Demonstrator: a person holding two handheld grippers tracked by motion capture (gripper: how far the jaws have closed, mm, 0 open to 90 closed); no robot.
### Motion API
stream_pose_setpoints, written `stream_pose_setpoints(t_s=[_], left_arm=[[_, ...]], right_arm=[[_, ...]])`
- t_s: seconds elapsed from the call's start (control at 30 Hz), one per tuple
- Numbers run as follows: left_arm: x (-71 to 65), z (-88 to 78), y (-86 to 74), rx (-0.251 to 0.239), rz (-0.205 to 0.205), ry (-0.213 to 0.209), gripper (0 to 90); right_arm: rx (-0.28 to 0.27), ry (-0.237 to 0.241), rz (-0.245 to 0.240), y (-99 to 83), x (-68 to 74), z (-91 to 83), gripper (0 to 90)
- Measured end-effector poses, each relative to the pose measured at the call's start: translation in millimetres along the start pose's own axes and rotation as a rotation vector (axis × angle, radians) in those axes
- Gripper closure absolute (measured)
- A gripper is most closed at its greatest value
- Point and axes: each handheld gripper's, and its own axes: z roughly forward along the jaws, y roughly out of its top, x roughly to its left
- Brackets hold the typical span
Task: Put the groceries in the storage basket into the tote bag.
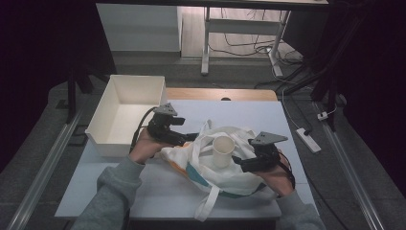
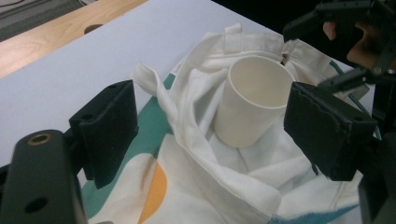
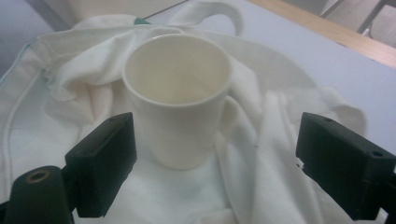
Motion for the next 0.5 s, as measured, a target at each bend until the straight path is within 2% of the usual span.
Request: stream_pose_setpoints(t_s=[0.2,0.3,0.37,0.5], left_arm=[[-5.1,0.4,-14.3,0.046,0.018,0.005,18.4],[-11.2,0.7,-18.9,0.047,0.030,0.021,19.5],[-16.2,1.2,-19.7,0.047,0.041,0.008,19.7],[-25.4,5.8,-21.2,0.063,0.064,0.023,20.7]], right_arm=[[-0.016,-0.036,0.019,-5.9,-10.1,-9.0,15.7],[-0.025,-0.050,0.029,-8.8,-14.4,-12.8,16.8],[-0.028,-0.060,0.034,-10.5,-16.8,-15.3,17.6],[-0.034,-0.078,0.041,-13.3,-21.3,-20.2,18.2]])
